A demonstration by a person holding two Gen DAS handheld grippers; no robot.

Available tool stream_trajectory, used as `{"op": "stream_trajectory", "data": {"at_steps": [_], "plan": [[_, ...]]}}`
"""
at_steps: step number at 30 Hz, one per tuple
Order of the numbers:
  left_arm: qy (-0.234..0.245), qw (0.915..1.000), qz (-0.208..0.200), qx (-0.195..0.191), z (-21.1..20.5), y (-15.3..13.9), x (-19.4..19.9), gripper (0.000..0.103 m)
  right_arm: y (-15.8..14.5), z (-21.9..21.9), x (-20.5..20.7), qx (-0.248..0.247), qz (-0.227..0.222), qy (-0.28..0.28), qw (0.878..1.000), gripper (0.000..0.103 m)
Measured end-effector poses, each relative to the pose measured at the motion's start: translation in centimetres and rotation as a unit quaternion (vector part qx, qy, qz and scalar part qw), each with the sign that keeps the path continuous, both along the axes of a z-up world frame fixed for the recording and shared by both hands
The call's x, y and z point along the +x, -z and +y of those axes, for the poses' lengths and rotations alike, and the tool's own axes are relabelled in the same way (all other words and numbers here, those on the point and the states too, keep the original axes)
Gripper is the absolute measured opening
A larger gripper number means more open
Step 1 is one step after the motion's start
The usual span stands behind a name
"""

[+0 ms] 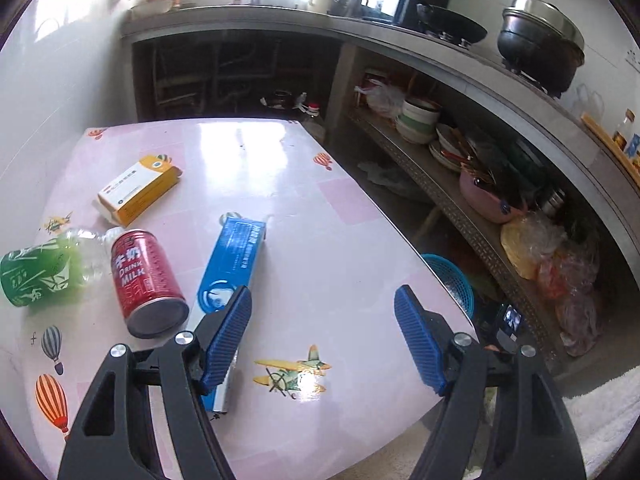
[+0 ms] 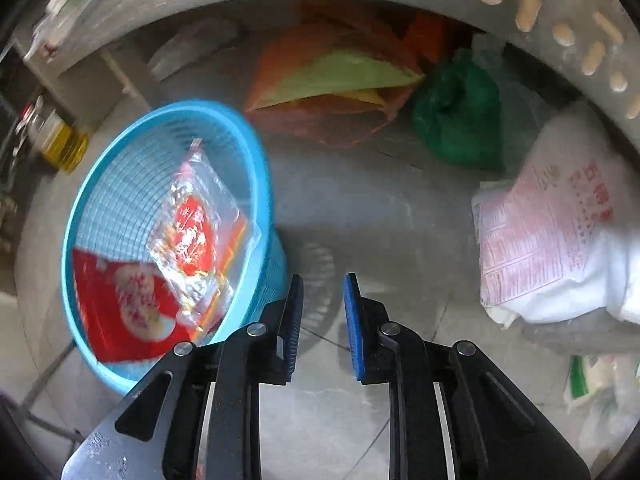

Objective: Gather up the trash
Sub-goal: 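Move both open grippers back over the table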

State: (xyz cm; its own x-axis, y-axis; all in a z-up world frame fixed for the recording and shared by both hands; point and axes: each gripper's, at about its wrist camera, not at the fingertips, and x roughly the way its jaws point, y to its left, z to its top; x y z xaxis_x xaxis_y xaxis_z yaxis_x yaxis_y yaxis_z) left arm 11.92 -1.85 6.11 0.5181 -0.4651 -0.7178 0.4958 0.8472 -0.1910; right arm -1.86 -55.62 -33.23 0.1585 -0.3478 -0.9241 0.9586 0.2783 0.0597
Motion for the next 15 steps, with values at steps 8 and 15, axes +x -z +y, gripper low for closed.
{"op": "stream_trajectory", "data": {"at_steps": [8,15], "plan": [[-0.015,0.9997,0.001,-0.021,3.0,0.3,-0.3,0.072,-1.8,5.0,-3.0,0.022,0.023,-0.009,0.999,0.022],[-0.043,0.9989,0.000,-0.019,6.2,0.6,-1.9,0.073,-10.9,9.3,-2.7,-0.038,-0.016,-0.096,0.995,0.039]]}}
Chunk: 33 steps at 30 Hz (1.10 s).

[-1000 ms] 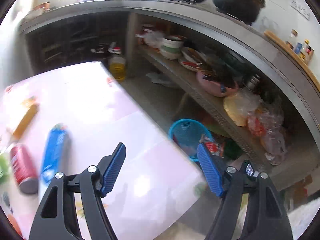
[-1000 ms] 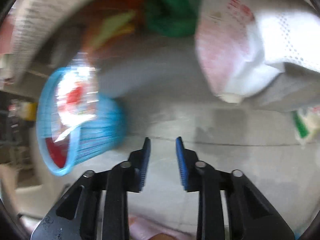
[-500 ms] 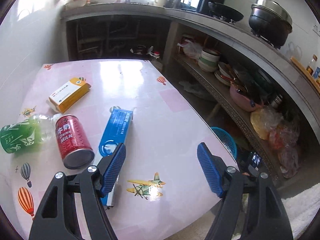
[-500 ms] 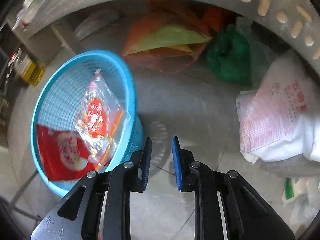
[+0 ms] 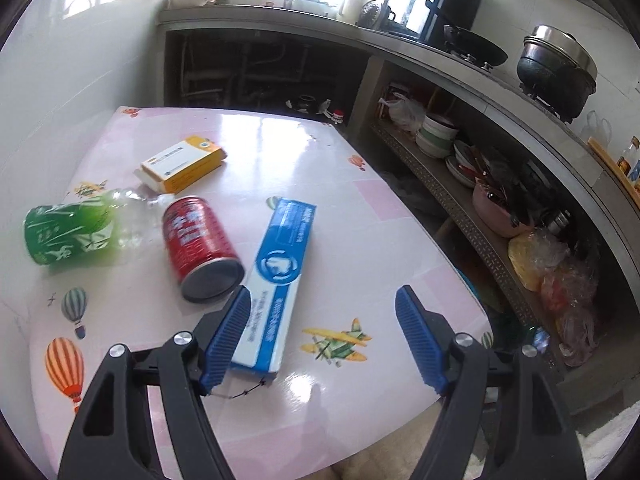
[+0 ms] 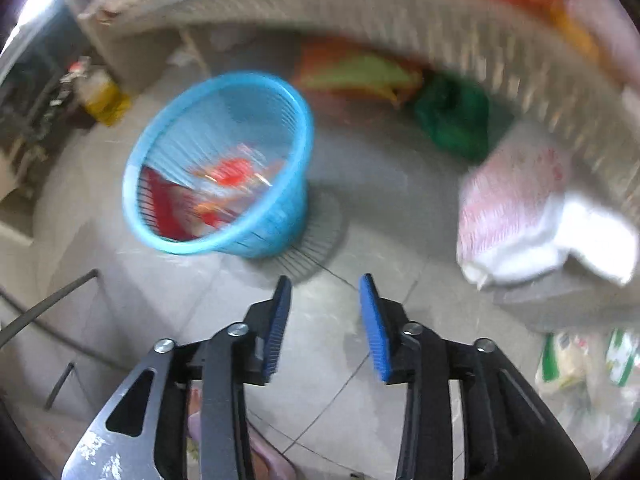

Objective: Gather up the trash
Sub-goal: 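Move both open grippers back over the table, then grasp the red Drink Milk can with the left gripper while the right gripper grasps the blue toothpaste box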

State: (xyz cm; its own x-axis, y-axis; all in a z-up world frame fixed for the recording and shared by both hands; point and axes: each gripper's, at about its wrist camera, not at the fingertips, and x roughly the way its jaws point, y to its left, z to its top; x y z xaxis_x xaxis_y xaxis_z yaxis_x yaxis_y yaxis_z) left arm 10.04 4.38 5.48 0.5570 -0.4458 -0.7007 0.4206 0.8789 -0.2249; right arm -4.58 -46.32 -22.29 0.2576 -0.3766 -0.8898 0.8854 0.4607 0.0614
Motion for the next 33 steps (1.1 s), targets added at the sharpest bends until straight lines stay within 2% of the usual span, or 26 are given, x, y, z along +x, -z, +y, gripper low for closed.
{"op": "stream_trajectory", "data": {"at_steps": [4,7,9,12,14,16,18,20,23,27,30,33], "plan": [[-0.015,0.9999,0.004,-0.004,1.8,0.6,-0.7,0.075,-8.9,1.3,0.7,-0.075,-0.062,-0.024,0.995,0.048],[-0.028,0.9994,0.018,-0.013,2.8,2.1,-0.7,0.075,-15.5,3.4,1.6,-0.111,-0.132,-0.055,0.984,0.056],[-0.037,0.9987,0.032,-0.017,3.0,3.5,-0.2,0.075,-18.8,5.6,3.2,-0.099,-0.185,-0.099,0.973,0.060],[-0.059,0.9975,0.038,-0.009,2.8,5.3,1.0,0.075,-21.3,9.4,7.2,-0.048,-0.231,-0.195,0.952,0.068],[-0.077,0.9961,0.043,-0.007,2.6,6.3,2.0,0.075,-21.7,12.4,10.1,-0.008,-0.239,-0.260,0.936,0.073],[-0.082,0.9951,0.054,-0.009,2.3,7.1,2.8,0.075,-21.7,15.7,13.4,0.043,-0.249,-0.327,0.910,0.074],[-0.088,0.9941,0.064,-0.006,1.9,7.9,3.3,0.075,-21.3,18.0,16.0,0.093,-0.247,-0.362,0.894,0.075],[-0.072,0.9939,0.080,-0.025,1.5,8.4,3.4,0.075,-20.9,19.5,18.1,0.130,-0.238,-0.383,0.883,0.075],[-0.041,0.9913,0.106,-0.067,0.9,8.7,3.0,0.075,-19.8,21.3,20.2,0.160,-0.219,-0.401,0.875,0.075],[0.040,0.9824,0.127,-0.131,-0.4,8.6,1.2,0.075,-18.7,23.0,22.6,0.179,-0.183,-0.419,0.871,0.075],[0.072,0.9792,0.122,-0.145,-0.8,8.1,0.1,0.075,-17.5,23.8,24.2,0.179,-0.149,-0.436,0.869,0.075],[0.062,0.9790,0.122,-0.151,0.2,7.9,-0.2,0.075,-16.7,25.9,25.4,0.174,-0.118,-0.461,0.862,0.075]]}}
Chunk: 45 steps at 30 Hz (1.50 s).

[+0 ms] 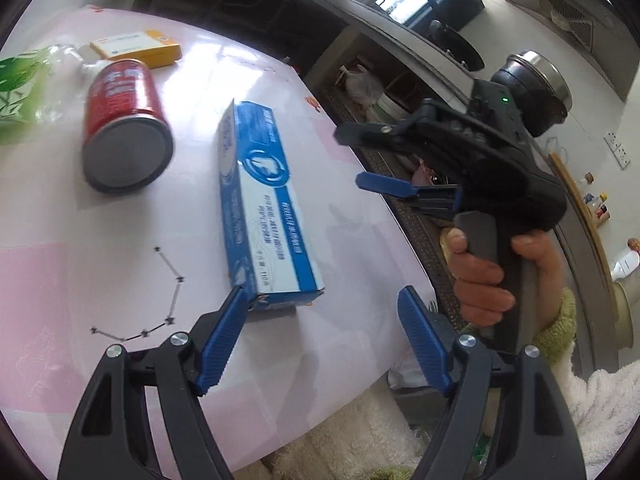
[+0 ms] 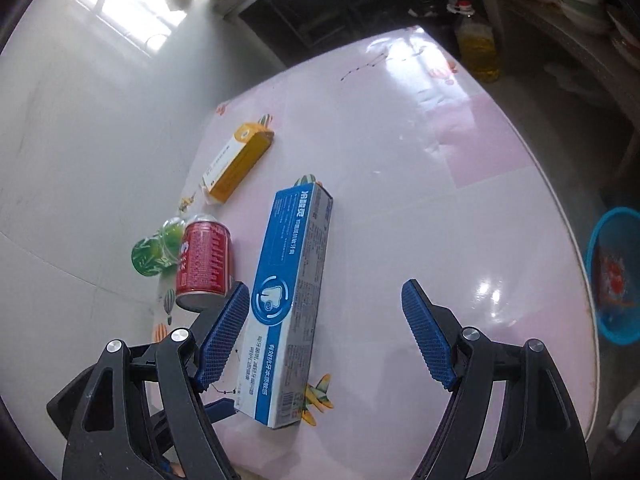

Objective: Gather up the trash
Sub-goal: 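Grasp the red Drink Milk can with the left gripper while the right gripper grasps the blue toothpaste box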

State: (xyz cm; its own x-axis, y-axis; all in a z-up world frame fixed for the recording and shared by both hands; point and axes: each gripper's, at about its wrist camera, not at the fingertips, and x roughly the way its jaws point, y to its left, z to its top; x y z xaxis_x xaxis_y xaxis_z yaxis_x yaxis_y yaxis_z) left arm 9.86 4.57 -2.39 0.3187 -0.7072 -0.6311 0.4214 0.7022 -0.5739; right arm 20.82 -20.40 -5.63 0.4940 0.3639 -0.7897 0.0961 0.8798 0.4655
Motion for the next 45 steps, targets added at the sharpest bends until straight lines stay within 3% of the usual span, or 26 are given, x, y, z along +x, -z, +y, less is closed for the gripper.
{"op": "stream_trajectory", "data": {"at_steps": [6,10,16,22,28,31,33,38,41,45], "plan": [[-0.083,0.9965,0.007,-0.006,5.0,-0.4,1.6,0.075,1.5,5.8,3.2,-0.083,0.013,-0.067,0.994,0.075],[-0.132,0.9912,-0.002,0.013,7.1,-1.7,3.4,0.075,2.9,7.7,4.5,-0.145,0.016,-0.080,0.986,0.074],[-0.176,0.9835,0.013,0.038,7.8,-3.0,6.9,0.075,3.7,8.3,5.0,-0.150,0.012,-0.087,0.985,0.056],[-0.213,0.9740,0.025,0.074,6.7,-2.9,11.1,0.075,2.8,6.5,2.4,-0.160,0.003,-0.082,0.984,0.054],[-0.239,0.9571,0.039,0.160,4.5,-1.1,14.9,0.075,2.9,4.3,0.6,-0.143,0.000,-0.065,0.988,0.054],[-0.244,0.9555,0.054,0.157,4.4,-0.3,15.4,0.075,2.9,3.9,0.3,-0.133,-0.003,-0.062,0.989,0.053],[-0.241,0.9562,0.052,0.157,4.1,-0.2,15.4,0.068,2.9,3.8,0.3,-0.130,-0.005,-0.061,0.990,0.053],[-0.239,0.9571,0.047,0.157,3.9,-0.3,14.6,0.067,3.0,3.5,0.1,-0.120,-0.010,-0.061,0.991,0.053],[-0.238,0.9625,0.019,0.129,4.2,-1.0,12.8,0.067,2.9,3.1,-0.1,-0.117,-0.012,-0.059,0.991,0.053],[-0.231,0.9636,-0.051,0.124,3.7,-1.9,9.6,0.066,2.8,2.8,-0.4,-0.117,-0.013,-0.058,0.991,0.052]]}}
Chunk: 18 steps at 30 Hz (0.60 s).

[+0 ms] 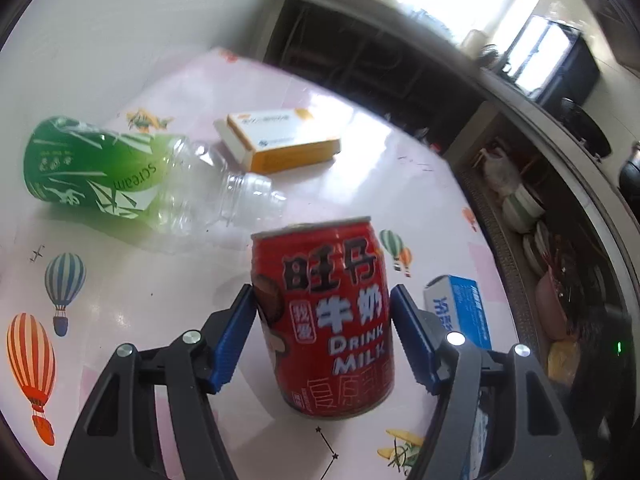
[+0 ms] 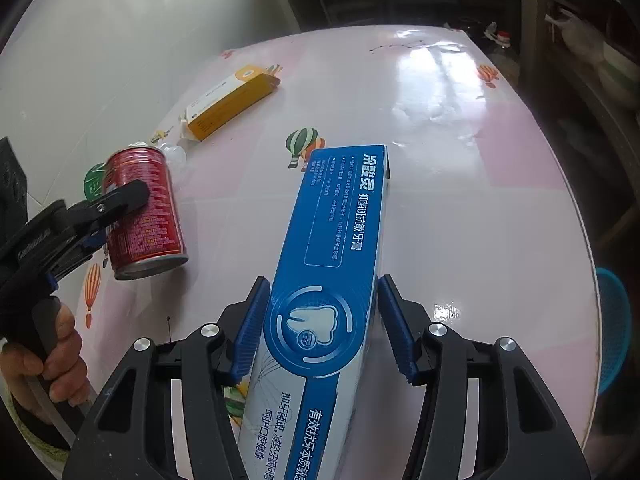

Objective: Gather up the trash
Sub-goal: 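Grasp the red Drink Milk can with the left gripper while the right gripper grasps the blue toothpaste box, then lift the can with the left gripper while the right gripper lifts the toothpaste box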

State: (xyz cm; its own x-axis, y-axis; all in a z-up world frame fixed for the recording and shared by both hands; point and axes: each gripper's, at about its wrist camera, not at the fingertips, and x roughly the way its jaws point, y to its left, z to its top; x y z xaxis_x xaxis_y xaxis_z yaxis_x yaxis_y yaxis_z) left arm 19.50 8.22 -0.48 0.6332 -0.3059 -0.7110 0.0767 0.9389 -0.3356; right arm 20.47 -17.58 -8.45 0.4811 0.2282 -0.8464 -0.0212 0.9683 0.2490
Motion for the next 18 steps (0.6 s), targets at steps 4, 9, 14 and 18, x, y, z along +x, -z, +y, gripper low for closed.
{"op": "stream_trajectory", "data": {"at_steps": [4,9,14,18], "plan": [[0.022,0.9988,-0.026,0.034,-1.0,-0.4,-2.4,0.066,-0.1,-0.1,0.0,0.000,0.000,0.002,1.000,0.051],[0.058,0.9942,-0.043,0.080,-2.3,-0.8,-4.8,0.066,-0.3,0.1,-0.2,-0.011,0.003,0.001,1.000,0.051],[0.108,0.9868,-0.045,0.112,-3.5,-1.1,-7.6,0.066,-0.6,0.0,-1.5,-0.034,0.016,-0.016,0.999,0.051],[0.137,0.9798,-0.060,0.132,-4.5,-0.5,-10.2,0.066,-0.8,0.2,-3.4,-0.053,0.024,-0.036,0.998,0.051]]}}
